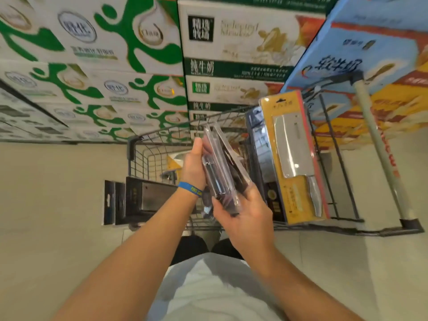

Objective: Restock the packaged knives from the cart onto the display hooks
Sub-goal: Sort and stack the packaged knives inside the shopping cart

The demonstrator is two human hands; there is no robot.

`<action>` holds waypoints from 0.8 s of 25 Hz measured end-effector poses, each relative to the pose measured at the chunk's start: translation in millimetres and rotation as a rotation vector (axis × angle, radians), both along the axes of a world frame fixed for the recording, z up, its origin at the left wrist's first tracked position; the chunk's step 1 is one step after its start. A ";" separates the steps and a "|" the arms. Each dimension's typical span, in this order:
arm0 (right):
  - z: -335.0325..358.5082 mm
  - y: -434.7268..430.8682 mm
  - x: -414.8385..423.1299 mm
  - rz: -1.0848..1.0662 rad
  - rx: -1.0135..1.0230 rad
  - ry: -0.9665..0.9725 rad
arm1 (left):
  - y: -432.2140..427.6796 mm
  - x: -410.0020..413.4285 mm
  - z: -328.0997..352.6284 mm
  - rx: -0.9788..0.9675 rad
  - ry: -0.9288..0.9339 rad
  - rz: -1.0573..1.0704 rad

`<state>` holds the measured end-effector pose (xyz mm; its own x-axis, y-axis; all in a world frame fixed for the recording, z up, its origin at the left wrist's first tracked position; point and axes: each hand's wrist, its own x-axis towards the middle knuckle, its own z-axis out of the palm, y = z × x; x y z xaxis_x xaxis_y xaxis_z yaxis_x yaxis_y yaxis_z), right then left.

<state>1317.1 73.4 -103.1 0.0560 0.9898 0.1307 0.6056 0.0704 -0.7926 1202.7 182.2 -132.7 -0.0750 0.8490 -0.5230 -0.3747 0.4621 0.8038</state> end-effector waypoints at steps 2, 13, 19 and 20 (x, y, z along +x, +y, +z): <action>-27.9 -5.3 2.1 0.010 -0.136 -0.005 | -10.7 -2.3 -26.3 -0.132 0.198 -0.080; -61.7 9.0 -18.3 0.095 -0.320 0.098 | -16.8 -34.4 -33.9 -0.186 0.058 -0.306; -114.4 21.6 -20.5 0.086 -0.905 -0.011 | -37.0 -22.4 -94.8 -0.295 0.058 -0.323; -120.6 19.2 -19.4 0.153 -0.870 -0.089 | -39.2 -23.1 -104.3 -0.304 0.099 -0.338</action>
